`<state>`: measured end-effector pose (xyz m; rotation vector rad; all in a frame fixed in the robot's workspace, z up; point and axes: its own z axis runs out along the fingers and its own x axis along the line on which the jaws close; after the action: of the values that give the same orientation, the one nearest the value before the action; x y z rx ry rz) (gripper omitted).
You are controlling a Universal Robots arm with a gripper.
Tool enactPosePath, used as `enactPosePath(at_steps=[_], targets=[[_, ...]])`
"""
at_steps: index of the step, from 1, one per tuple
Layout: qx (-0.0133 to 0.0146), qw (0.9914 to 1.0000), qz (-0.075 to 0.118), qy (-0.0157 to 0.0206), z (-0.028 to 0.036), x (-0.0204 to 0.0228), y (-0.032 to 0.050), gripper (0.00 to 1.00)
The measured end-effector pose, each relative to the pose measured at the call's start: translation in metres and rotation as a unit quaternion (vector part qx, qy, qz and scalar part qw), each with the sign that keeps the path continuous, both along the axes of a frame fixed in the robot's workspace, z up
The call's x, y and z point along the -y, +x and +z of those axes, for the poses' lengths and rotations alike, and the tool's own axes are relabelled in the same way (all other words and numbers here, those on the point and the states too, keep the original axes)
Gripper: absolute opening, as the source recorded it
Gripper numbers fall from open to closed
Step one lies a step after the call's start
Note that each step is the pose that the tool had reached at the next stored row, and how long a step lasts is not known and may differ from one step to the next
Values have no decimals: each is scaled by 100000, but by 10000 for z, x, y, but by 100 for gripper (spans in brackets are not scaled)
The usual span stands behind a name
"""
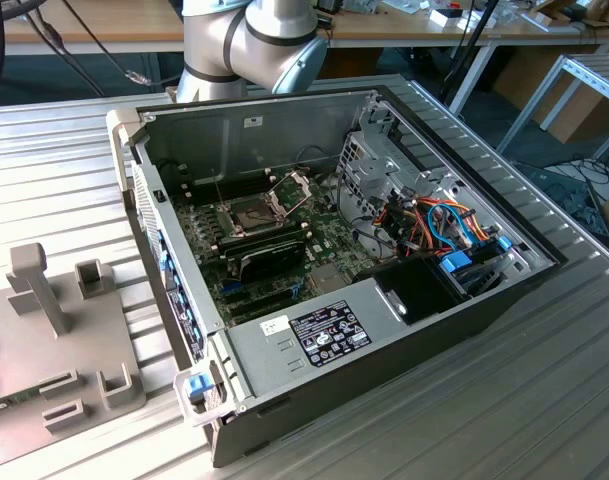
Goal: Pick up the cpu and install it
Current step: 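Reach for the cpu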
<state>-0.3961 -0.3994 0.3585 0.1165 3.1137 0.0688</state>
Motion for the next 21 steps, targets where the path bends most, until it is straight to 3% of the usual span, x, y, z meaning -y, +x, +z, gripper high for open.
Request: enactPosePath(at_steps=[13,14,15,21], targets=[[-42,100000,-2,0,-257,1,-87,11],[-97,100000,1,0,-389,1,-123,11],[-134,100000,-5,2,-467,1,-146,11],[-183,100000,0,4,-562,1,-200,11]])
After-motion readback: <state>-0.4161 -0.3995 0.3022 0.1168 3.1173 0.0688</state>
